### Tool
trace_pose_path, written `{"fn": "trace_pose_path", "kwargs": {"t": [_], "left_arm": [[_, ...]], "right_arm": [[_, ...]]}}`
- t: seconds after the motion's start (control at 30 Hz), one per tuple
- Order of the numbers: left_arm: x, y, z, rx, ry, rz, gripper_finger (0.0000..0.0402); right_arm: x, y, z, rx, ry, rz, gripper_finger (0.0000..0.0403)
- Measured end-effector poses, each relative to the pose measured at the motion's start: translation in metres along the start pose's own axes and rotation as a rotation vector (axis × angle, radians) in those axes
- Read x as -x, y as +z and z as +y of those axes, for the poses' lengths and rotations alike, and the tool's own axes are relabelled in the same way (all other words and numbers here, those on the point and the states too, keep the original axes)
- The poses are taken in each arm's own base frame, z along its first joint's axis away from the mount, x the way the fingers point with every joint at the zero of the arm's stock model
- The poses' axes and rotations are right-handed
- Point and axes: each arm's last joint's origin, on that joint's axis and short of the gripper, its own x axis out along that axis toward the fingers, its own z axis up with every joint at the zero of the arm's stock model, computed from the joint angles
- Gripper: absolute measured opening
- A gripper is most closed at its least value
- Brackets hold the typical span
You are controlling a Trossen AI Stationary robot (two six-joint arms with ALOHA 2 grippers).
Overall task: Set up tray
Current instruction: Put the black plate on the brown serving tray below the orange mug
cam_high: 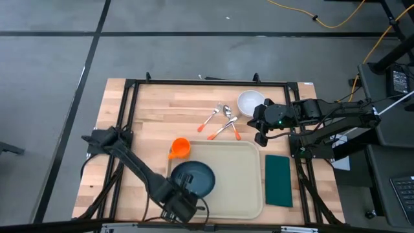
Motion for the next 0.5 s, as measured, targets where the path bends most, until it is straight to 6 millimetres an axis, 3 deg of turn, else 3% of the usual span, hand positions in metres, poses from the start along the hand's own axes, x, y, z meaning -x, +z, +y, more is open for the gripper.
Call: {"fn": "trace_pose_path", "kwargs": {"t": [0.23, 0.5], "left_arm": [[-0.024, 0.000, -0.020, -0.035, 0.006, 0.047, 0.0003], [-0.051, -0.004, -0.028, -0.106, 0.004, 0.025, 0.0003]], "right_arm": [[0.000, 0.000, 0.000, -0.015, 0.000, 0.000, 0.0026], [0.000, 0.000, 0.000, -0.051, 0.001, 0.001, 0.0026]]}}
